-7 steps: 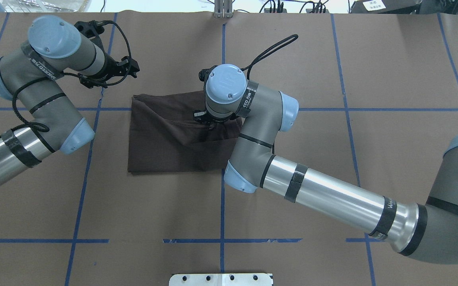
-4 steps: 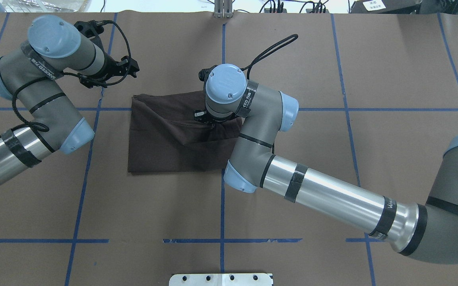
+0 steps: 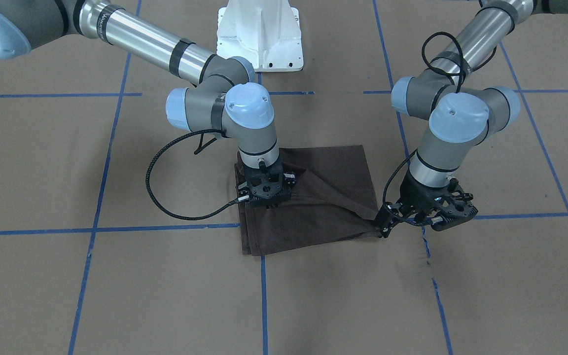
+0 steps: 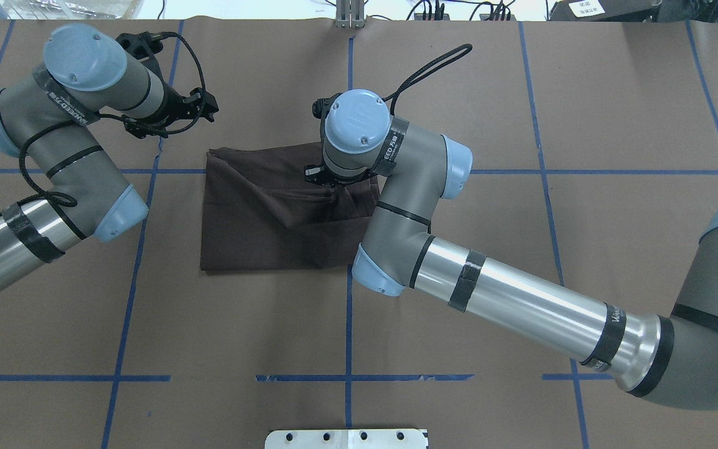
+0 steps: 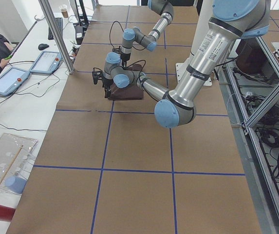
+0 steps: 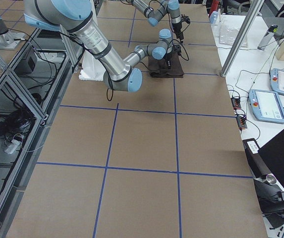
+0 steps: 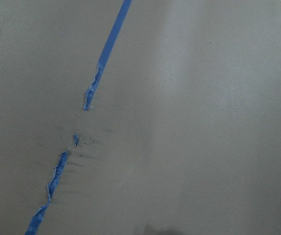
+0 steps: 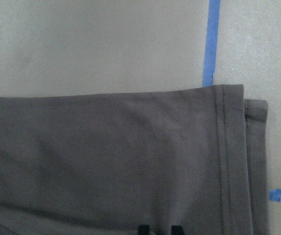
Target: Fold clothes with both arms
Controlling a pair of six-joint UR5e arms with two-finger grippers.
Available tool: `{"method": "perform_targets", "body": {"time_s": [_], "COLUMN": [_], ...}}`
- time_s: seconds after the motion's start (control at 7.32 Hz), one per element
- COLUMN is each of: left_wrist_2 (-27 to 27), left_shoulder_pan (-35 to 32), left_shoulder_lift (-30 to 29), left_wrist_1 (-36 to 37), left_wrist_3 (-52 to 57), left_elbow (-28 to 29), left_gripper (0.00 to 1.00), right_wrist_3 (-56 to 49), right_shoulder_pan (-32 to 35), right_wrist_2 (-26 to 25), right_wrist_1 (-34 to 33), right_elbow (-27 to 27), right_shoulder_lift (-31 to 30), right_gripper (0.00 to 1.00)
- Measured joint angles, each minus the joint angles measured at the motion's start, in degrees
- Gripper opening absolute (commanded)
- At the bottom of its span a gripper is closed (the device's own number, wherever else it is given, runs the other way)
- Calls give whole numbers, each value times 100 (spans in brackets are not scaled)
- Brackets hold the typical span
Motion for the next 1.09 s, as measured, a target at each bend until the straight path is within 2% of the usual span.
{"method": "perform_targets", "body": {"time_s": [1.09], "left_wrist_2": [0], "left_shoulder_pan": [4], "left_shoulder_lift": [6], "left_wrist_1": [0], "left_wrist_3": [-20], "left_elbow": [7], "left_gripper": [100], "right_wrist_3": [-40], "right_shoulder_pan": [218], "right_wrist_2": [-16], "right_wrist_1": [-62], "right_elbow": [41], "right_shoulder_lift": [66], "right_gripper": [0]}}
